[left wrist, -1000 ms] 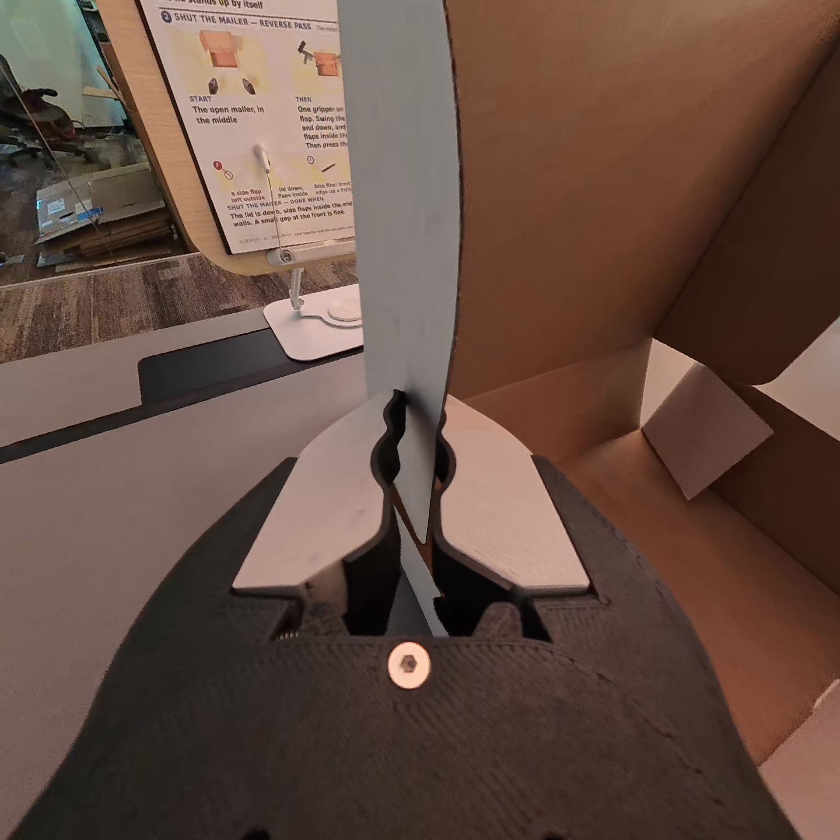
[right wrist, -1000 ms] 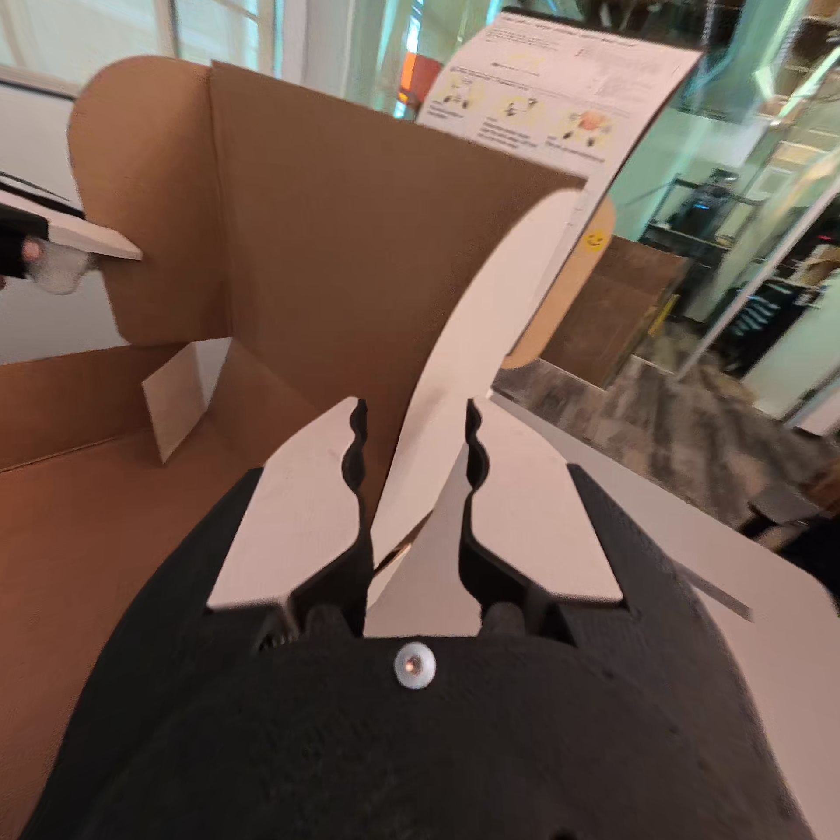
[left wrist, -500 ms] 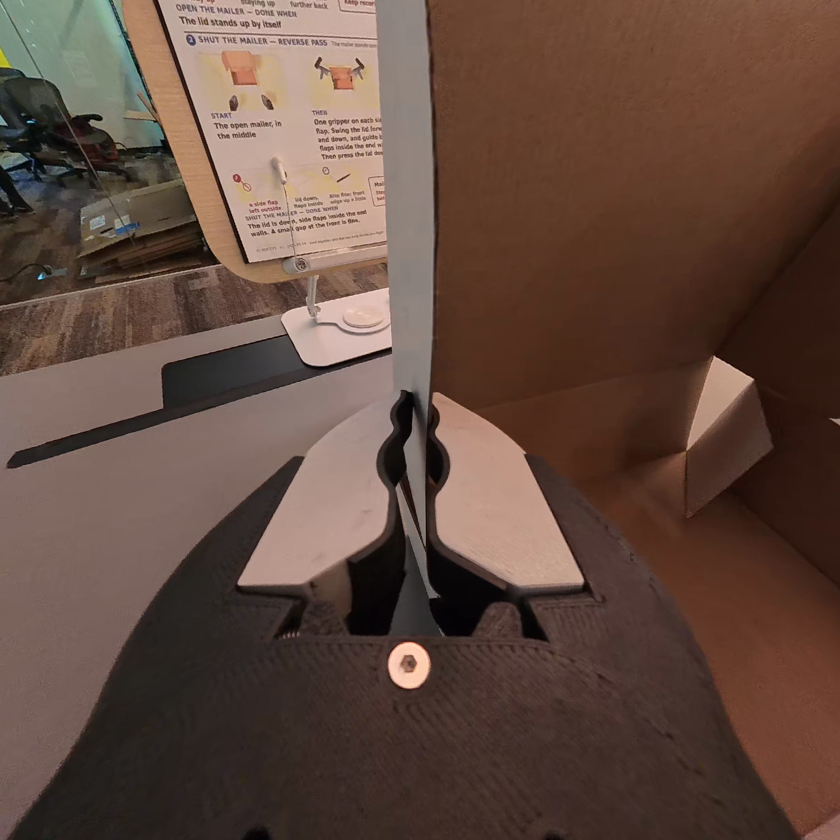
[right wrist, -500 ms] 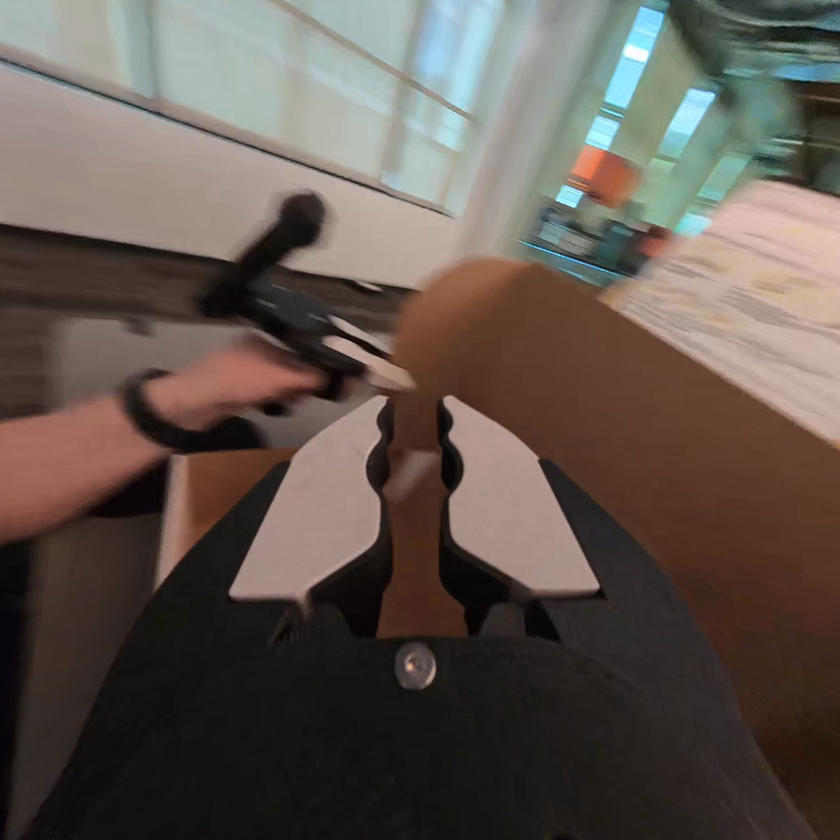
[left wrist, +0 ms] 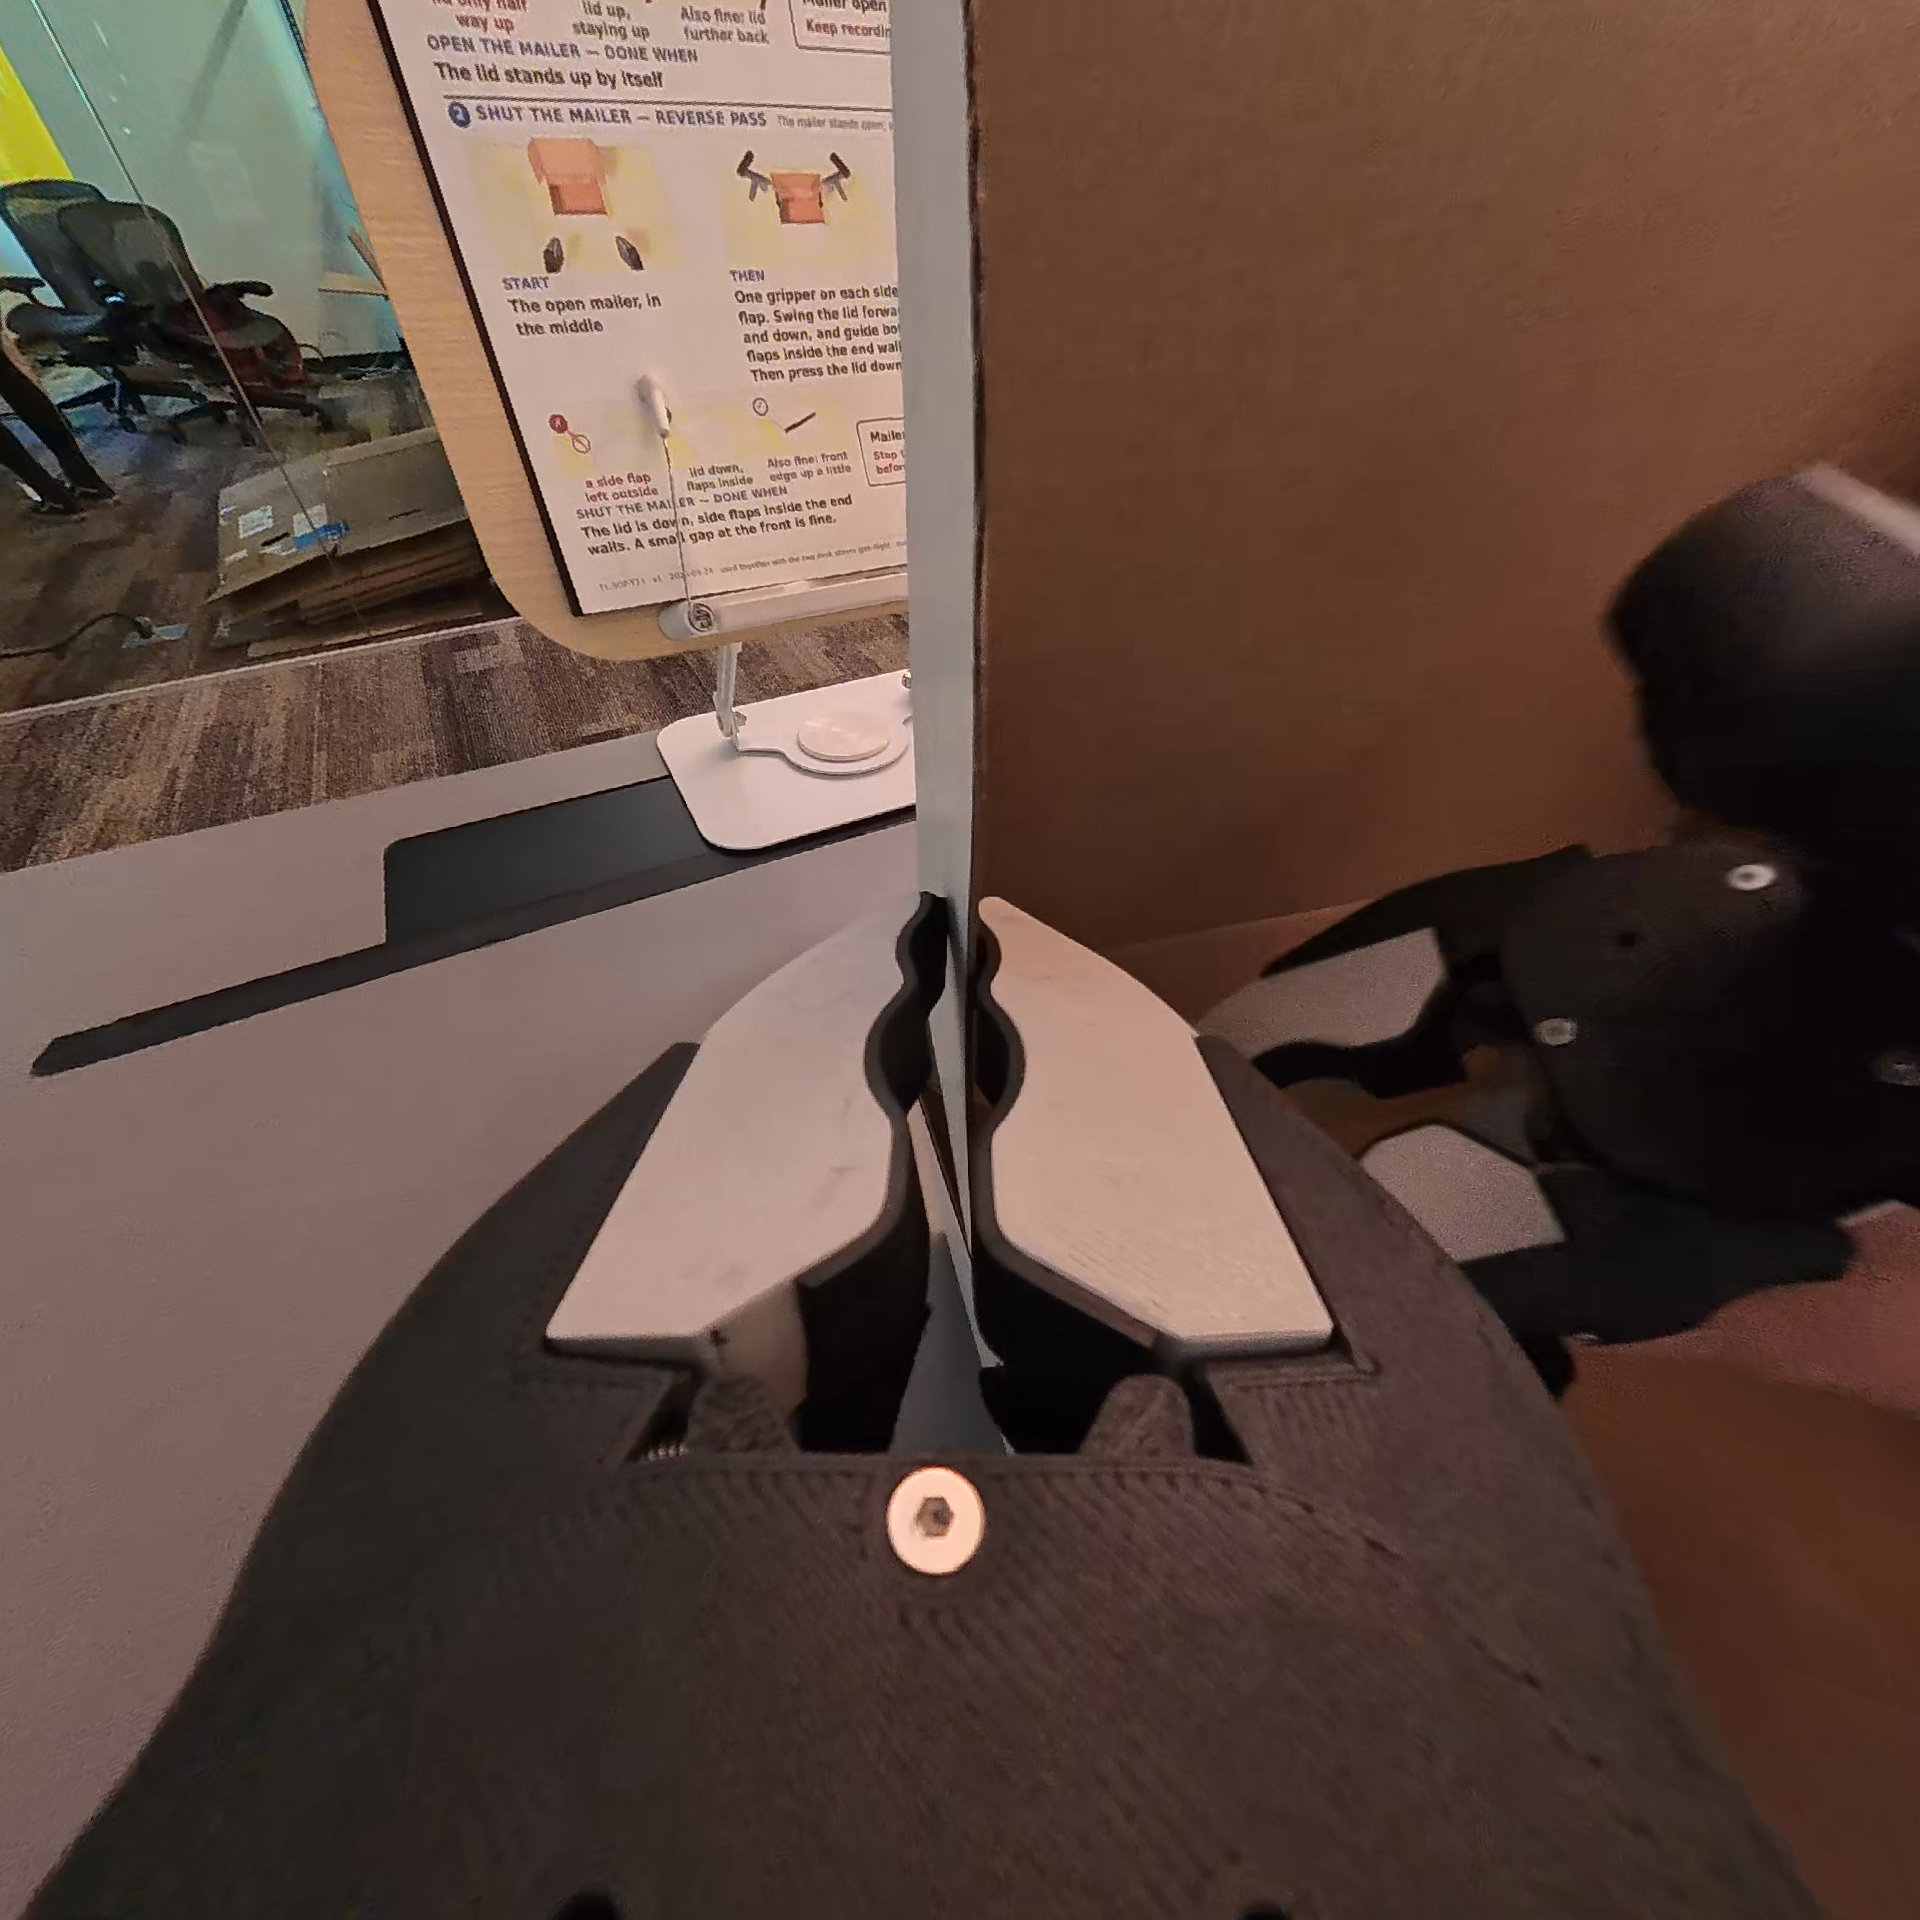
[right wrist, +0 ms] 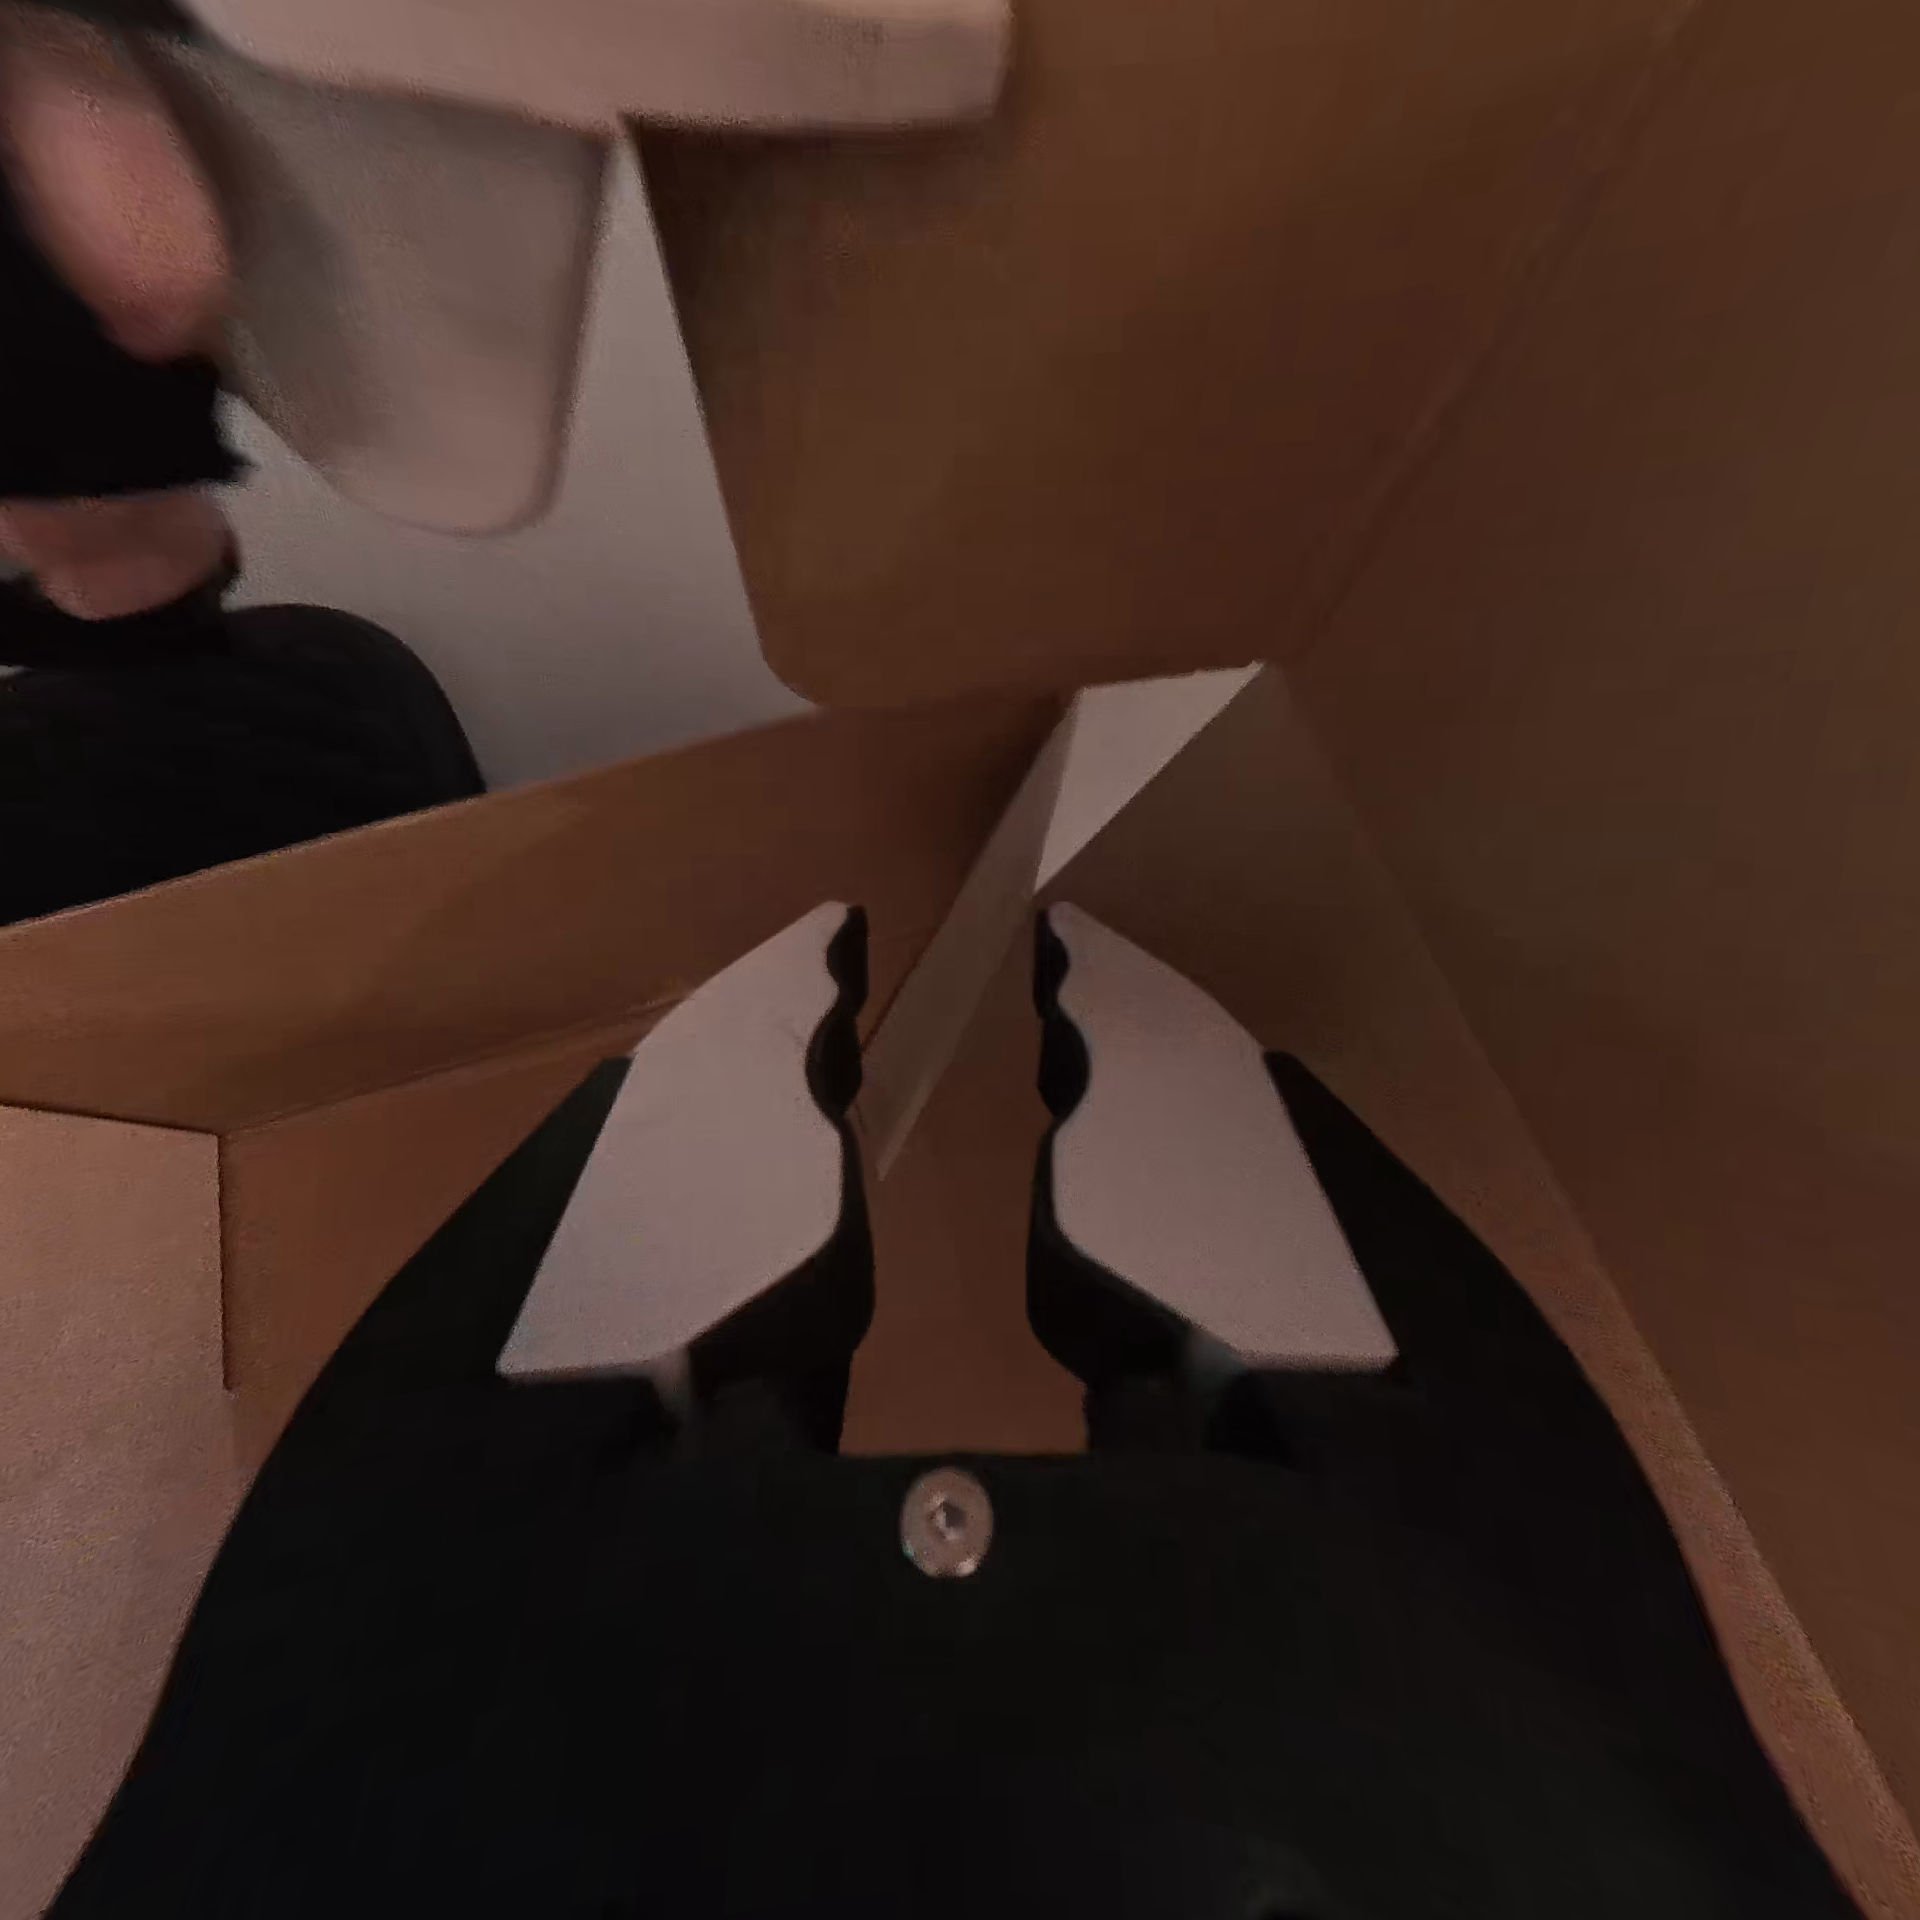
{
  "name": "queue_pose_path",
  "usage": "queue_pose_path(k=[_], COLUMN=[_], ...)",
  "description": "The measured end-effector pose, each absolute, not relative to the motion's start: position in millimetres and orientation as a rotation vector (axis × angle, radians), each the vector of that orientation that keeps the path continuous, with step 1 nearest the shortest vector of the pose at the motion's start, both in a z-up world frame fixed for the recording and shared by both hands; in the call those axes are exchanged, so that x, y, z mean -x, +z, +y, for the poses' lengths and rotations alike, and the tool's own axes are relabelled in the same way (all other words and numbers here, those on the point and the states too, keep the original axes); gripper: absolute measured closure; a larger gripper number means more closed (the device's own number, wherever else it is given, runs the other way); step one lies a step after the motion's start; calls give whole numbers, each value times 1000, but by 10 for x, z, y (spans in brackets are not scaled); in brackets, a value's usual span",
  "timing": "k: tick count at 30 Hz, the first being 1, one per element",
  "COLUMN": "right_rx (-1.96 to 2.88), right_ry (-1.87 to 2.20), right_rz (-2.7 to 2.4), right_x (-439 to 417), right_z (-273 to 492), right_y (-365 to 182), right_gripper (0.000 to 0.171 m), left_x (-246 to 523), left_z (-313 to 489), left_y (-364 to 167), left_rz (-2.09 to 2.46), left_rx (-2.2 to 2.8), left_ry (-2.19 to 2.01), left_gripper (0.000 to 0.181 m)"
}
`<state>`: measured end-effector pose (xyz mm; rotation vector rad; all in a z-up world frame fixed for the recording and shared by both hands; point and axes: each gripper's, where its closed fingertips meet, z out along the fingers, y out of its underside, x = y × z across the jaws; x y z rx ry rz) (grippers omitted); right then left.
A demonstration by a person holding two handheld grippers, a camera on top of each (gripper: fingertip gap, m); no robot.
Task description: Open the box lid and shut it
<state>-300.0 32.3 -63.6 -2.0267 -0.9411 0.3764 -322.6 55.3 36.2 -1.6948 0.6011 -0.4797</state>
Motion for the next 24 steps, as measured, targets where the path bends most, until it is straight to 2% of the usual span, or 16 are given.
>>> queue_pose_path(k=[1,2,5,24], right_rx=[2057,2073,2093,2182], right_ry=[382,397,276,162], right_rz=[-941,-963,-973,-909], right_x=[2985,2985,2826,2511], right_z=[345,347,472,667], right_y=[-687,-719,-707,-787], right_gripper=[148,161,170,168], left_x=[3229,3233,3264,3261], left_z=[557,561,579,368], left_y=[363,360,373,398], left_rz=[600,598,581,617], left_rx=[1693,1692,1676,1732], left_ry=[-478,-476,-462,-509], left_gripper=[179,179,180,179])
